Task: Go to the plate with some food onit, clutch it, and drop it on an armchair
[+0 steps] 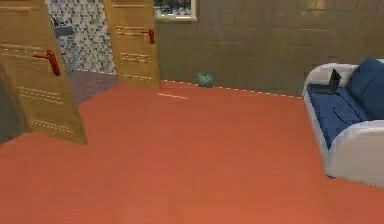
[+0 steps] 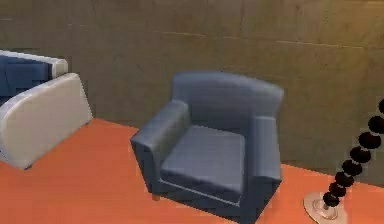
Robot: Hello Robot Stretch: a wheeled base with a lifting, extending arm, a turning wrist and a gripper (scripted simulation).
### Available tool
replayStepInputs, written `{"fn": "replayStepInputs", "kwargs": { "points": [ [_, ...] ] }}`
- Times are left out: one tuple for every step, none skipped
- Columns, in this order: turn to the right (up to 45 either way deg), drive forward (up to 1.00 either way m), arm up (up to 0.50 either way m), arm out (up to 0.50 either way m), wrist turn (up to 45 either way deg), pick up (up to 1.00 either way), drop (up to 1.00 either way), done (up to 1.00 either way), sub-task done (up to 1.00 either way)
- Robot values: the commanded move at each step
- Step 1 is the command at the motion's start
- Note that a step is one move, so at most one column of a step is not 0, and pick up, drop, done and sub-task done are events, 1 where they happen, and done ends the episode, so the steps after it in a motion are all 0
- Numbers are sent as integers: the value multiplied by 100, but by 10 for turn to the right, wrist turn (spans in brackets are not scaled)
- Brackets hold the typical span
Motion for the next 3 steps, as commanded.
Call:
{"fn": "replayStepInputs", "kwargs": {
  "points": [
    [-390, 0, 0, 0, 0, 0, 0, 0, 0],
    [0, 100, 0, 0, 0, 0, 0, 0, 0],
    [-420, 0, 0, 0, 0, 0, 0, 0, 0]
  ]
}}
